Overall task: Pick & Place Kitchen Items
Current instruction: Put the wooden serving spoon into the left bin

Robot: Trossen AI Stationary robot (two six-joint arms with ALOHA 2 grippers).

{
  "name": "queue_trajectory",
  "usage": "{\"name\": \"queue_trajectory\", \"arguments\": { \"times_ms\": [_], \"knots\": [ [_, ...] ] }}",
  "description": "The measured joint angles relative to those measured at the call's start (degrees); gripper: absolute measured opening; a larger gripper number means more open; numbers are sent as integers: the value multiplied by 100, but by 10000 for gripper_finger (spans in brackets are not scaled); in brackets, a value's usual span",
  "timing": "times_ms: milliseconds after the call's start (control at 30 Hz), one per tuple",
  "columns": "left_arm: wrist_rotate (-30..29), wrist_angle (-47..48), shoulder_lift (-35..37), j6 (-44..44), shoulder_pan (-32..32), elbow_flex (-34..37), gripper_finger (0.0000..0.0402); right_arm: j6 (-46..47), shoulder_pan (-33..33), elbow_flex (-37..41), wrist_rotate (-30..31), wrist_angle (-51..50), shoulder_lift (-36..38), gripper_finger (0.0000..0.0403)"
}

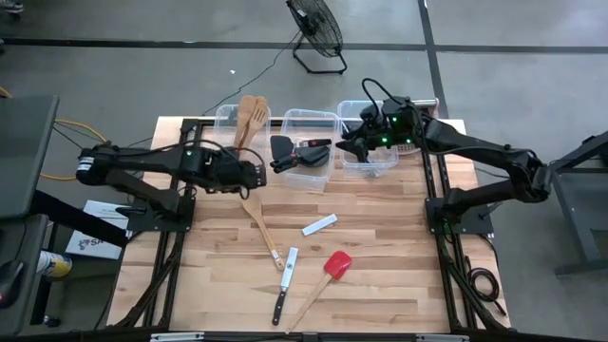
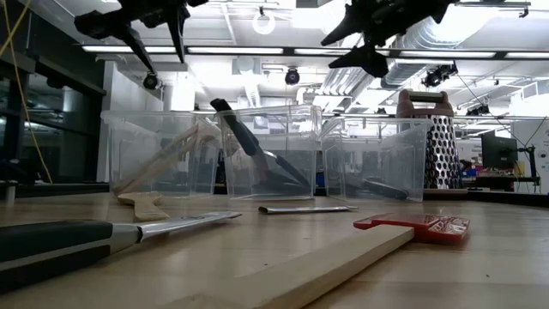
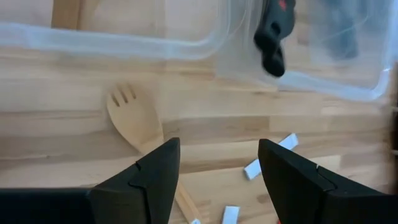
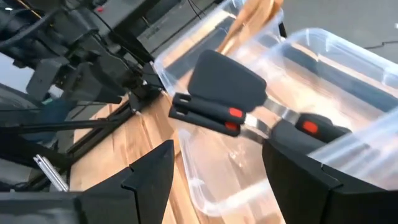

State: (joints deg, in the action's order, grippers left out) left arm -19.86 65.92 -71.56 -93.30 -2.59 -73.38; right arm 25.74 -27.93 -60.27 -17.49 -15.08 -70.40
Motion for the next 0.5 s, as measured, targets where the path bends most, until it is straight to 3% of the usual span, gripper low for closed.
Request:
{"name": "queue_trajectory", "arguments": {
  "times_ms": [500],
  "knots": [
    [329,-41,-1087,-6,-480,0,213,338,-32,0,885,-1825,985,235]
  ]
}}
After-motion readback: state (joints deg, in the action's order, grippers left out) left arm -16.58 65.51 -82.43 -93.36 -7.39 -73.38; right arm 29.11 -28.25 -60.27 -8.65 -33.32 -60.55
